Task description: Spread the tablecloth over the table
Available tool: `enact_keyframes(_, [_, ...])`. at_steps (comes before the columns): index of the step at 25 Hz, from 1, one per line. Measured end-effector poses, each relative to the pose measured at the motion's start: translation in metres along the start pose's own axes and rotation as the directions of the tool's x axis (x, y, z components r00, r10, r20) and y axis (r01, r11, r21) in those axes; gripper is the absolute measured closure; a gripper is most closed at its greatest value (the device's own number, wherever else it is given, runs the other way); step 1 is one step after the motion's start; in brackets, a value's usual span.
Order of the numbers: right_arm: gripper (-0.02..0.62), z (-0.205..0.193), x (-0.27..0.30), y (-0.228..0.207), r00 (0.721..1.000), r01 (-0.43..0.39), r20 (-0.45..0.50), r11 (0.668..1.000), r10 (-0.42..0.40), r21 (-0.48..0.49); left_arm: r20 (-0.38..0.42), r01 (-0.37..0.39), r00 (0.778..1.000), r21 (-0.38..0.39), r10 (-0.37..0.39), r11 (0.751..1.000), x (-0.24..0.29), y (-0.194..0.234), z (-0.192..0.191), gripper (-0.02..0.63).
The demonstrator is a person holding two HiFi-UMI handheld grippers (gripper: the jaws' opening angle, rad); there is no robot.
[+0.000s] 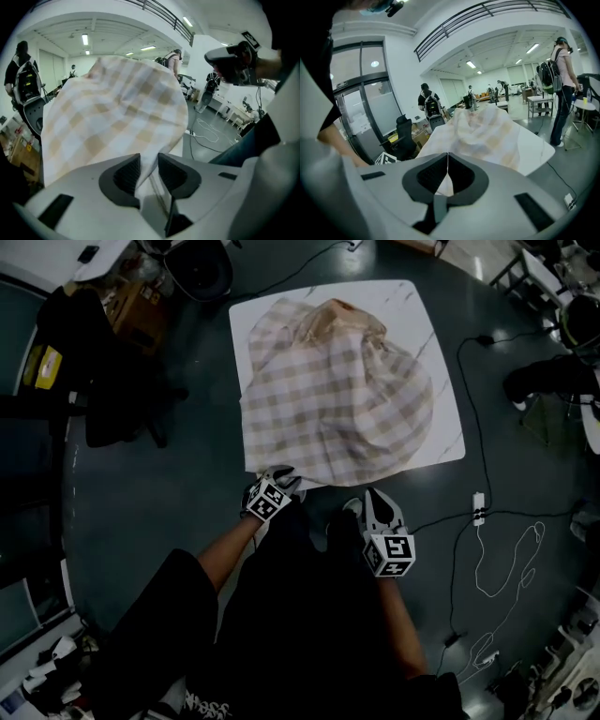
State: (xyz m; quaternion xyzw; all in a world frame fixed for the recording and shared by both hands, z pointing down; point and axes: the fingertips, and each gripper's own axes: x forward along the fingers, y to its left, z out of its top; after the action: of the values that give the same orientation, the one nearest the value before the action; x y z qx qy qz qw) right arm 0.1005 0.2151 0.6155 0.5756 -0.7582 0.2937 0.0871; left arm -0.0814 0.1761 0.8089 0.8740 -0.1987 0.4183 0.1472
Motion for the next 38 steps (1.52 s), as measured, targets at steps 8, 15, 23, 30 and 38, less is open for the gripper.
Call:
enact_keyframes(8, [0.578, -0.021, -0.004, -0.056, 0.987, -0.127, -0.11, 0.989, 0.119, -0.071, 0.016, -0.072, 0.997, -0.163, 0.076, 0.984, -0.021, -0.019, 0.013, 0.575])
enact_keyframes(15, [0.578, 0.001, -0.007, -0.108, 0.989, -0.088, -0.131, 0.989, 0.072, -0.12, -0.005, -0.152, 0.987, -0.302, 0.158, 0.941, -0.079, -0.051, -0.013, 0.577])
enact_keyframes(23, [0.578, -0.03, -0.021, -0.088, 0.993, -0.015, -0.12, 0.989, -0.003, -0.145, -0.015, -0.144, 0.989, -0.346, 0.148, 0.927, -0.078, -0.061, -0.09, 0.574])
enact_keyframes(30, [0.577, -0.011, -0.01, -0.138, 0.993, 0.023, -0.113, 0.981, -0.046, -0.194, 0.139, -0.034, 0.987, -0.342, 0.086, 0.939, -0.061, -0.094, -0.008, 0.482])
enact_keyframes(38, [0.475, 0.004, 0.071, -0.232, 0.975, -0.073, -0.219, 0.974, 0.024, -0.217, 0.126, -0.042, 0.988, -0.359, 0.093, 0.933, 0.001, -0.111, 0.082, 0.468])
